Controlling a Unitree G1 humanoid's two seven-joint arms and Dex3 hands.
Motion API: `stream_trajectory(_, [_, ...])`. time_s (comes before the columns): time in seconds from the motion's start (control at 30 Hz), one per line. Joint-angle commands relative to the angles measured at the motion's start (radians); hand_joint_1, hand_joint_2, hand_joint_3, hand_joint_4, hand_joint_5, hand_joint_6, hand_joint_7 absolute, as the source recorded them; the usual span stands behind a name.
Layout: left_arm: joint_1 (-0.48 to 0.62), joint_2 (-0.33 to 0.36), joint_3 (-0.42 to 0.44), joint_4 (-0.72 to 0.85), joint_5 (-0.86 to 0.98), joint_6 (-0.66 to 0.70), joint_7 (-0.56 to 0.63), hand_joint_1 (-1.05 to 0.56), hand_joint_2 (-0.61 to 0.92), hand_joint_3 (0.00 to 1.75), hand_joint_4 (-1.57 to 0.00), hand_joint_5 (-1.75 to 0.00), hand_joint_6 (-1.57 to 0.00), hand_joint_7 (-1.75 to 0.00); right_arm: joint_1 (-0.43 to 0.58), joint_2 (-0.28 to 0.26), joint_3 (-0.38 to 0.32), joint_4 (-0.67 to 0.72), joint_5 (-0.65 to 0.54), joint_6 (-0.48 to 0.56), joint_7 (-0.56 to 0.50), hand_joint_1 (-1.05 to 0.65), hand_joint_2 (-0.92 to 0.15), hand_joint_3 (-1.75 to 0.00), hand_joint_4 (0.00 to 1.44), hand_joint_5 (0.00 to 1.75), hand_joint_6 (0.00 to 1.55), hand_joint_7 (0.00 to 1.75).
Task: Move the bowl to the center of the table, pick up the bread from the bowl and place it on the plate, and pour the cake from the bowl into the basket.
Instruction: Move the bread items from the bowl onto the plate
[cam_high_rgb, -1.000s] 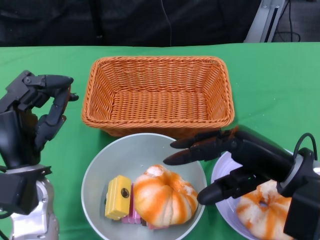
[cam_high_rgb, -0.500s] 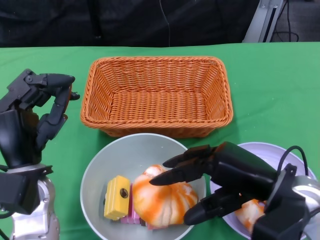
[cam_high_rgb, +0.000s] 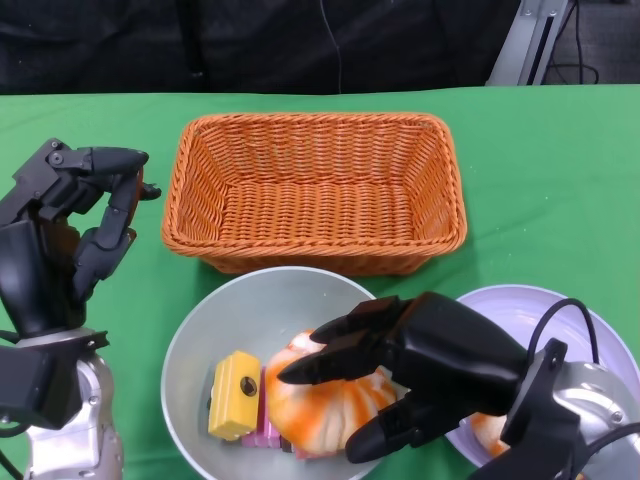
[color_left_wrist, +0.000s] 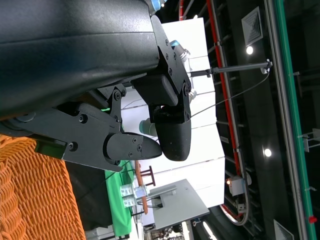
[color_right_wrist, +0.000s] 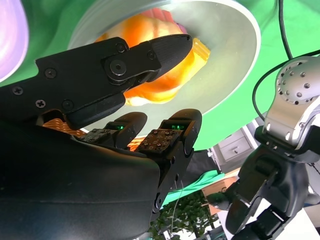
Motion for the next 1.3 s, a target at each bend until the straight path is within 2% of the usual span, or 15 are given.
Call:
stream_trajectory(0.03, [0.010,0.010,0.003,0.017,0.003,-0.007,0.001,-0.15,0.92,0.34,-0.77,-1.31,-0.87,-0.93,0.010,-0.008,0.013,-0.005,-0.011,0.008,-0.023,-0.89,-0.92,-0.04,0.84,0.09,0.65,0.00])
stream_trajectory(0.33, [0.005,0.008,0.004,0.027,0.013,-0.006,0.014,-0.15,0.92,0.34,-0.78,-1.29,-0.89,-0.93,0.007,-0.019,0.030,-0.031,-0.039,0.045,-0.028,-0.88,-0.92,-0.04,0.86,0.10,0.58,0.00])
stream_trajectory(0.63, [0.000,0.012,0.009,0.045,0.026,-0.024,0.020,-0.16,0.92,0.33,-0.76,-1.31,-0.87,-0.96,0.009,-0.038,0.032,-0.065,-0.102,0.071,-0.054,-0.90,-0.92,-0.07,0.92,0.14,0.60,0.01])
stream_trajectory(0.83, [-0.002,0.012,0.010,0.048,0.020,-0.024,0.016,-0.17,0.92,0.32,-0.77,-1.32,-0.87,-0.98,0.011,-0.062,0.026,-0.110,-0.112,0.101,-0.043,-0.90,-0.92,-0.10,0.92,0.15,0.60,0.01])
stream_trajectory(1.17, [-0.006,0.015,0.011,0.063,0.035,-0.038,0.023,-0.17,0.92,0.33,-0.75,-1.33,-0.86,-0.98,0.027,-0.093,0.016,-0.175,-0.091,0.128,-0.029,-0.91,-0.92,-0.08,0.93,0.20,0.62,0.01])
stream_trajectory(1.3, [-0.007,0.010,0.010,0.062,0.029,-0.039,0.020,-0.17,0.92,0.33,-0.75,-1.33,-0.86,-0.98,0.020,-0.096,0.021,-0.160,-0.036,0.109,-0.006,-0.88,-0.92,-0.07,0.93,0.22,0.62,0.01])
